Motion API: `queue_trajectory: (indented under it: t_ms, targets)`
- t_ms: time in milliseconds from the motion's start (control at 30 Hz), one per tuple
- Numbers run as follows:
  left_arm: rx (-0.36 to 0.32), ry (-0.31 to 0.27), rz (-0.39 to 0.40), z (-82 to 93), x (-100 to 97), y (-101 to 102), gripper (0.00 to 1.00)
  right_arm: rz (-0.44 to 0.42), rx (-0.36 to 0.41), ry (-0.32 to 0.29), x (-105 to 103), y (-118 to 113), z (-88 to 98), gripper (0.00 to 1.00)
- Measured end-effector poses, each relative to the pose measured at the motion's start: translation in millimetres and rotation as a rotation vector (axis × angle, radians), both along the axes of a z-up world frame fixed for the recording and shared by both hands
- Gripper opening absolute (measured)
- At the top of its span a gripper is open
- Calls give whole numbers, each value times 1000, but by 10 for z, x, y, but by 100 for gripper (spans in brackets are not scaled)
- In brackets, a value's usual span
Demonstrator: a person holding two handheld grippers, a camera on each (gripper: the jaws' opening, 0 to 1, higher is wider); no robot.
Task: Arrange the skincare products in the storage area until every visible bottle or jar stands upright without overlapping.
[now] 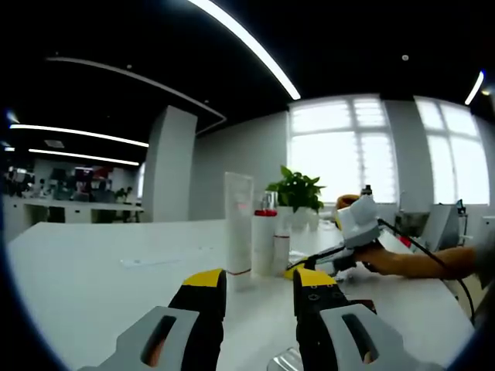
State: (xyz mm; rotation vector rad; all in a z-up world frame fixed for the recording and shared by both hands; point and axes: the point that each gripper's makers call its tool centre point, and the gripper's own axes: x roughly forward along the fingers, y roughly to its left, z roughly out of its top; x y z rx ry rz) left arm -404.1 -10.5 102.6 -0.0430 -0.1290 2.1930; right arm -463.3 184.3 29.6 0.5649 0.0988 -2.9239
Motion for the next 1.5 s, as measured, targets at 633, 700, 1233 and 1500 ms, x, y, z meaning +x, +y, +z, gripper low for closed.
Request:
queue_trajectory:
  t_ms: [633, 700, 1233, 1500]
  targets:
    - [-22, 0, -10, -37, 5, 30, 35, 65, 50, 47, -140, 41, -47, 19]
    - [-25, -1, -11, -44, 4, 33, 35, 67, 47, 45, -148, 48, -48, 18]
    - [-34, -3, -10, -57, 16, 29, 35, 28, 11, 13, -86, 43, -47, 18]
    - [-90, -16, -20, -103, 27, 27, 41, 38, 36, 22, -54, -6, -25, 22]
